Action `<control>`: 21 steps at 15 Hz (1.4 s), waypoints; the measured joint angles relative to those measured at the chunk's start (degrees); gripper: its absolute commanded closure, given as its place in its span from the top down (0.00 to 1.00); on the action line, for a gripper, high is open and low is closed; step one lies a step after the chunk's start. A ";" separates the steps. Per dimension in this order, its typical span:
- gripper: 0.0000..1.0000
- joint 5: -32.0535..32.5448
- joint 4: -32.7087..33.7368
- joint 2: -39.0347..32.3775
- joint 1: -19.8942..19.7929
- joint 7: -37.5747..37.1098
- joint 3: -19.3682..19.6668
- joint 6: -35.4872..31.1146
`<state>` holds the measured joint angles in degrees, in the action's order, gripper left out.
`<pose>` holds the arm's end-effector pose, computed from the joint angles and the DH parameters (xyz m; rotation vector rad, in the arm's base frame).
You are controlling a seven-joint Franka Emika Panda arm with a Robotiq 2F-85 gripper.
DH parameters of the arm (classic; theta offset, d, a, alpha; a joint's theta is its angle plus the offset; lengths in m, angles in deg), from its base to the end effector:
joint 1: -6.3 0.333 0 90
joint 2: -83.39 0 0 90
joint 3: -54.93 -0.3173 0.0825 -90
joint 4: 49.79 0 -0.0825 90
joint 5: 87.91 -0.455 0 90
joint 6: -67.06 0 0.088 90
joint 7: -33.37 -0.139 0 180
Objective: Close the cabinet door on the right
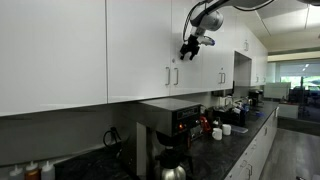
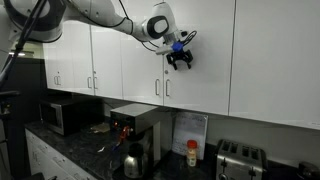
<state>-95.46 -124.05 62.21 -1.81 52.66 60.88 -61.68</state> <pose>0.7829 -0.1739 0.5717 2.9306 0.0848 0.8812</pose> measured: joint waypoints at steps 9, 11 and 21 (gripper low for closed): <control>1.00 2.36 -6.48 7.21 0.45 -0.02 0.27 12.98; 1.00 3.44 -10.65 12.18 0.44 -0.18 0.50 16.92; 1.00 6.77 -33.23 36.96 0.91 -3.50 0.65 31.39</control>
<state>-88.69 -157.28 99.18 -0.90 49.16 61.52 -30.28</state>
